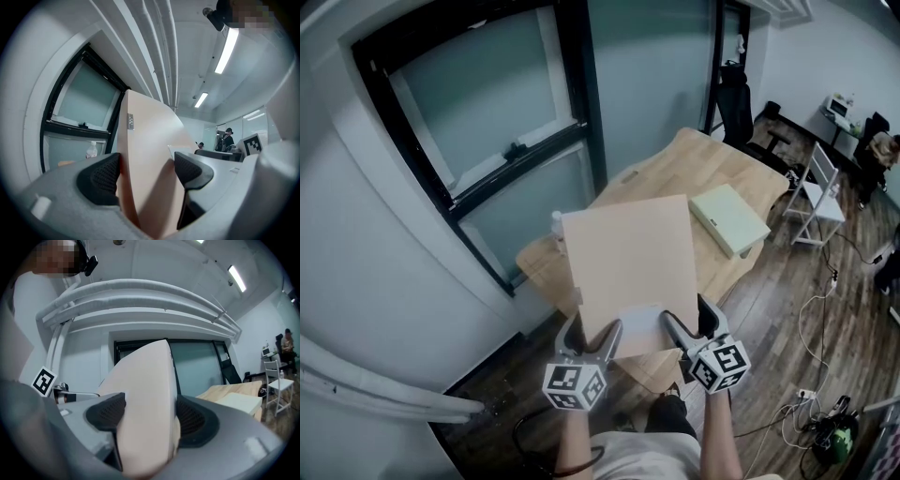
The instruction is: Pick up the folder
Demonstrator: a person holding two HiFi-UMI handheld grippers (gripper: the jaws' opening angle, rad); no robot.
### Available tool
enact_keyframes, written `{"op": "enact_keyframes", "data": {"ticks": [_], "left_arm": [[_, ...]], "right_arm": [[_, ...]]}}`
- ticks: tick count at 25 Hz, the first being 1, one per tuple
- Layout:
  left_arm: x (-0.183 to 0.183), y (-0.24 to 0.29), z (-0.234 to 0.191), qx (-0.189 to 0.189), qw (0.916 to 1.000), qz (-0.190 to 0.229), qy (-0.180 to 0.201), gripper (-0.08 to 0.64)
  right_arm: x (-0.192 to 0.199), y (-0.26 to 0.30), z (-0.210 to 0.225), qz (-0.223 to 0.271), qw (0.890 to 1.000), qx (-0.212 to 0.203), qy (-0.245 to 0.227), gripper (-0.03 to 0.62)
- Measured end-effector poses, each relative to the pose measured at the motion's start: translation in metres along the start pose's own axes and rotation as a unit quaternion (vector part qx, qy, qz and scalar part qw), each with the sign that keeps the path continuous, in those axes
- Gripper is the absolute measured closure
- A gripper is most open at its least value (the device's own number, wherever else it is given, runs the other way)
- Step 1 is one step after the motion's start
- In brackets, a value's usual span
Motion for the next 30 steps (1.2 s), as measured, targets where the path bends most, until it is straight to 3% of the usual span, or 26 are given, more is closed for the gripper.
{"op": "enact_keyframes", "data": {"ticks": [30], "left_arm": [[0.002,-0.009,-0.006,0.011,0.9998,-0.011,0.015,0.213]], "right_arm": [[0.005,-0.003,-0.012,-0.005,1.000,0.002,-0.012,0.256]]}}
Point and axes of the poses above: the fingertips, and each gripper's own axes: y forward along the fingers, z to its right, x out of its underside, the point moved 4 cm from there along -y, backward along the fingers, and after that the axes turned 4 degrees about -y, right-handed, at the moved point
